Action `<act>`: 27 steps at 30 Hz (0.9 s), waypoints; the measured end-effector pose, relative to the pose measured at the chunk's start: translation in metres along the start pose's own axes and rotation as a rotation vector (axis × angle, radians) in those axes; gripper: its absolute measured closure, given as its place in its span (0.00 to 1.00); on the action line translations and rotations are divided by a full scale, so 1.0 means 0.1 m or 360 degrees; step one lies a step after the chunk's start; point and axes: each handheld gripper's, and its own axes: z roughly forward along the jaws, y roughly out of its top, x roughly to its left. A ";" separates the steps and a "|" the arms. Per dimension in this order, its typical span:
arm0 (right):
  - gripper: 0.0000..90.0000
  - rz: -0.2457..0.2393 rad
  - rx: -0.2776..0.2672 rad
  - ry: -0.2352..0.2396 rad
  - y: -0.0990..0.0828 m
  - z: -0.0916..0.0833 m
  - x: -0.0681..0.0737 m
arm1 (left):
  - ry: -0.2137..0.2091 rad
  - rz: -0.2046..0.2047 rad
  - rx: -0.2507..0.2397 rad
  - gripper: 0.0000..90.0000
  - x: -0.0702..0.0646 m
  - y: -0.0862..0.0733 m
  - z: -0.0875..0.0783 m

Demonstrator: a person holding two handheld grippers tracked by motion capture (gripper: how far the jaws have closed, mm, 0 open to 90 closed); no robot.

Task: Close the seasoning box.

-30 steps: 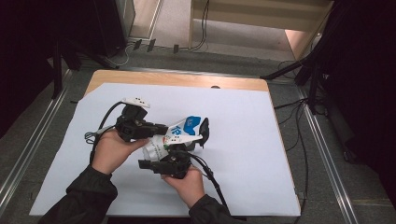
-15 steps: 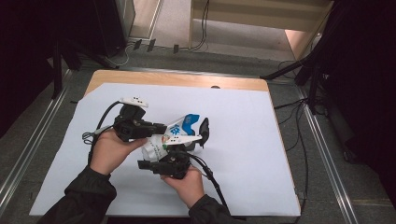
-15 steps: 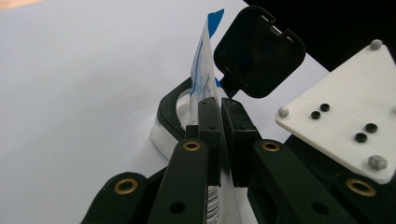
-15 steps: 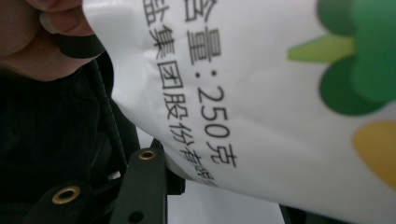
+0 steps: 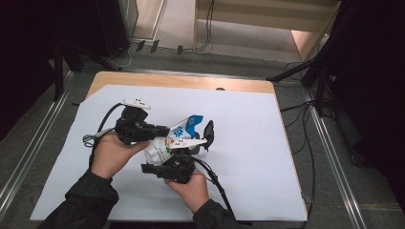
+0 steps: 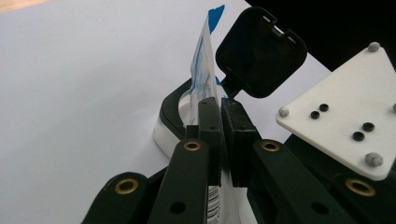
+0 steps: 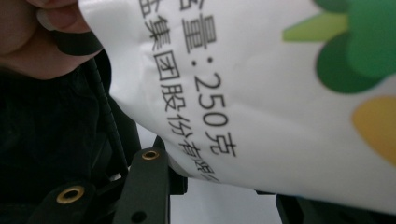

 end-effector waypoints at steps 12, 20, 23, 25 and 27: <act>0.72 0.0026 0.0005 0.0019 0.03 0.00 0.00 | 0.0003 0.0016 0.0009 0.98 -0.02 0.02 0.06; 0.72 0.0029 0.0002 0.0022 0.05 -0.02 0.01 | -0.0004 0.0009 0.0008 0.98 -0.01 0.03 0.06; 0.72 0.0024 0.0004 0.0018 0.05 -0.03 0.01 | -0.0001 0.0015 0.0009 0.98 -0.01 0.04 0.06; 0.71 0.0022 0.0007 0.0019 0.05 -0.03 0.01 | -0.0005 0.0010 0.0007 0.98 -0.02 0.04 0.07; 0.71 0.0014 0.0008 0.0017 0.05 -0.02 0.01 | 0.0001 0.0016 0.0013 0.98 -0.02 0.04 0.07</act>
